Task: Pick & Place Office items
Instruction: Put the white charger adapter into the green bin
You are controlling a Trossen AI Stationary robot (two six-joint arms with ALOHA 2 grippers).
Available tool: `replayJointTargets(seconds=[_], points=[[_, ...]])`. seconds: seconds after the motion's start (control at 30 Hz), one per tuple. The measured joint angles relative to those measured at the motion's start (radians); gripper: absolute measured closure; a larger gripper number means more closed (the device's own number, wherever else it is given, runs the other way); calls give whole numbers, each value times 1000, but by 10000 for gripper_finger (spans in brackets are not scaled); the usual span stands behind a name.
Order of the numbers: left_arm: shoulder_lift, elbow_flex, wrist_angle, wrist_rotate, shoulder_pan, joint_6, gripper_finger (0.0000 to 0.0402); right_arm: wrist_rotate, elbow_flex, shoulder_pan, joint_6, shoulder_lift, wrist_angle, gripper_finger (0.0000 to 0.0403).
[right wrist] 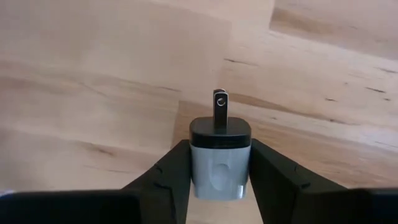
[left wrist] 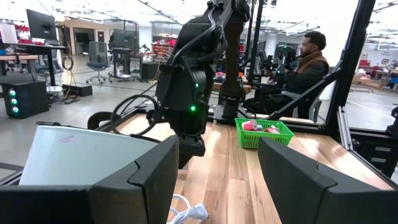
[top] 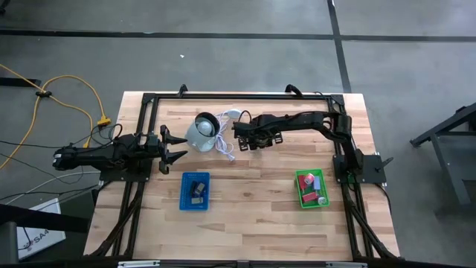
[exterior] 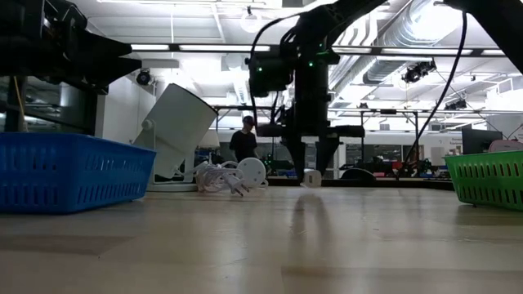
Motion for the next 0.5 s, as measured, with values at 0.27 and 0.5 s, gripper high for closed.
replayJointTargets(seconds=[0.27,0.5], points=[[0,0,0,0,0,0,189,12,-1,0,-27,-98,-2,275],[0,0,0,0,0,0,189,39,0,18,-35,-149,-15,276]])
